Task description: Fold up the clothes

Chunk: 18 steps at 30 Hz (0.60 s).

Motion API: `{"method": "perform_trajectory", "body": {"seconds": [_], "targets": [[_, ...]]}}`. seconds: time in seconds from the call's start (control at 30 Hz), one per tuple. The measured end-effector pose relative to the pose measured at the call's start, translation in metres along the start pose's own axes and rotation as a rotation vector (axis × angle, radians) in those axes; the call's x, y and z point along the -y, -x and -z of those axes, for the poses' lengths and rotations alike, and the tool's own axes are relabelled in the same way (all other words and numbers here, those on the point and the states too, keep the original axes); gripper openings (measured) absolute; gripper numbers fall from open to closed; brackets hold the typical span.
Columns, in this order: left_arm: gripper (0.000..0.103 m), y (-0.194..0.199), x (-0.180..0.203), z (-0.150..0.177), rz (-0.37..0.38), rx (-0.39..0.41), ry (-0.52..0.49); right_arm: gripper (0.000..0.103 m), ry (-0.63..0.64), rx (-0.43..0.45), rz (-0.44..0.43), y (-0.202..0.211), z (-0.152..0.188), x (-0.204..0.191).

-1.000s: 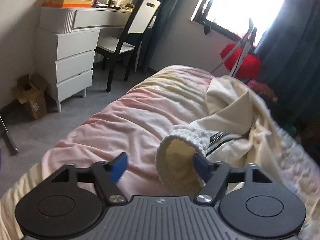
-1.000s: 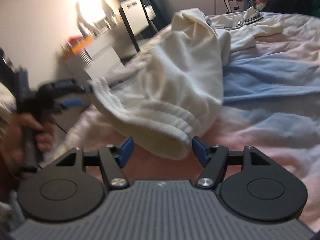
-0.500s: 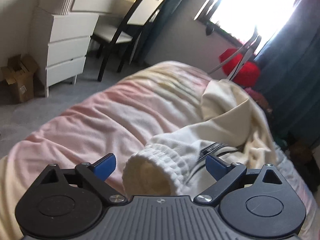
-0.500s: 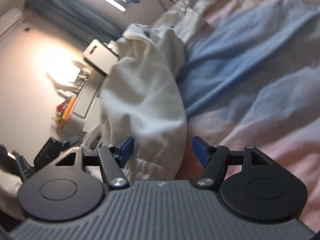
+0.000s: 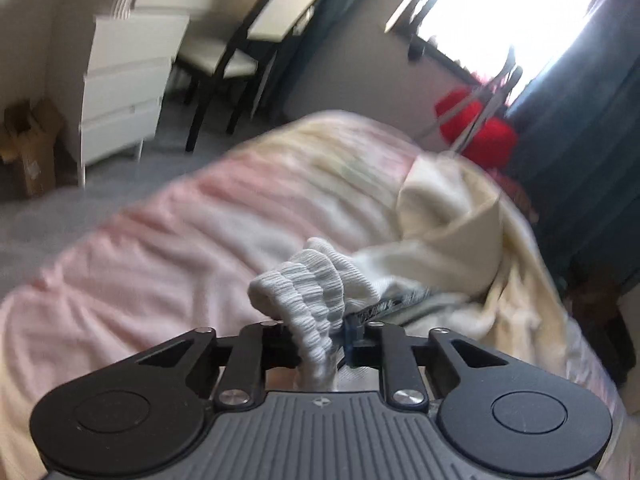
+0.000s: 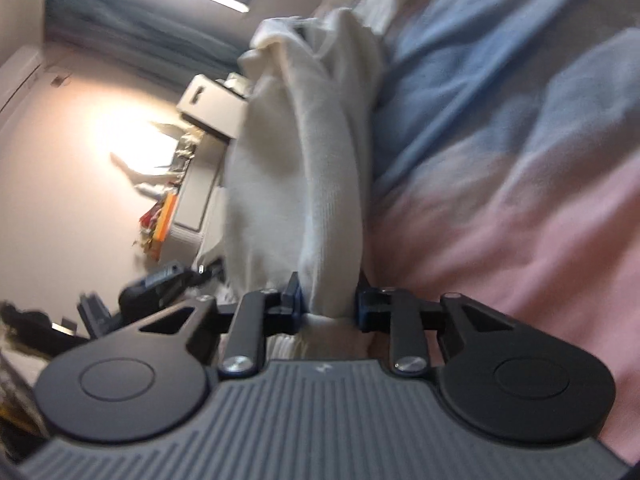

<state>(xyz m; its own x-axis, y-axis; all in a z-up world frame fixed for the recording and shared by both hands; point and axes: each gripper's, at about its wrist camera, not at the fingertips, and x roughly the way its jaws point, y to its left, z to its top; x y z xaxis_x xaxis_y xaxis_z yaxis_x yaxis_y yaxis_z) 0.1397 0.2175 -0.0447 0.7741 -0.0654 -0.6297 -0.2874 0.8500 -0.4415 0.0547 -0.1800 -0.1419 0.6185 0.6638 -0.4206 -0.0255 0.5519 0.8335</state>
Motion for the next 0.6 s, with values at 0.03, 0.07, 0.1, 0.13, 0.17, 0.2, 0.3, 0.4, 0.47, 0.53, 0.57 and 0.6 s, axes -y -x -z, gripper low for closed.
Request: {"method": "perform_trajectory", "body": {"seconds": [0.03, 0.07, 0.1, 0.13, 0.17, 0.2, 0.3, 0.4, 0.47, 0.53, 0.57, 0.6], "targets": [[0.016, 0.005, 0.004, -0.008, -0.004, 0.031, -0.018, 0.026, 0.017, 0.003, -0.008, -0.001, 0.005, -0.009], [0.016, 0.009, 0.008, -0.016, -0.009, 0.063, -0.036, 0.026, 0.030, 0.005, -0.017, -0.003, 0.010, -0.018], [0.015, 0.007, 0.010, -0.030, -0.027, 0.081, -0.053, 0.026, 0.034, 0.003, -0.030, -0.008, 0.014, -0.027], [0.015, 0.005, 0.012, -0.043, -0.047, 0.100, -0.071, 0.025, 0.035, -0.002, -0.044, -0.015, 0.018, -0.035], [0.015, 0.003, 0.013, -0.057, -0.066, 0.118, -0.088, 0.024, 0.037, -0.012, -0.063, -0.024, 0.022, -0.044], [0.015, 0.000, 0.015, -0.071, -0.086, 0.136, -0.105, 0.024, 0.040, -0.024, -0.084, -0.035, 0.026, -0.053], [0.015, -0.007, 0.020, -0.112, -0.144, 0.191, -0.157, 0.022, 0.067, -0.079, -0.131, -0.080, 0.035, -0.084], [0.015, -0.014, 0.025, -0.152, -0.203, 0.246, -0.209, 0.018, 0.063, -0.145, -0.174, -0.136, 0.044, -0.106], [0.015, -0.039, 0.020, -0.167, -0.250, 0.236, -0.258, 0.018, 0.068, -0.184, -0.176, -0.177, 0.049, -0.116], [0.016, -0.061, 0.009, -0.167, -0.260, 0.208, -0.249, 0.018, 0.094, -0.212, -0.148, -0.205, 0.054, -0.121], [0.016, -0.071, 0.003, -0.167, -0.265, 0.193, -0.244, 0.018, 0.109, -0.226, -0.132, -0.216, 0.056, -0.122], [0.018, -0.082, -0.003, -0.166, -0.270, 0.179, -0.239, 0.018, 0.120, -0.235, -0.123, -0.223, 0.056, -0.122]]}}
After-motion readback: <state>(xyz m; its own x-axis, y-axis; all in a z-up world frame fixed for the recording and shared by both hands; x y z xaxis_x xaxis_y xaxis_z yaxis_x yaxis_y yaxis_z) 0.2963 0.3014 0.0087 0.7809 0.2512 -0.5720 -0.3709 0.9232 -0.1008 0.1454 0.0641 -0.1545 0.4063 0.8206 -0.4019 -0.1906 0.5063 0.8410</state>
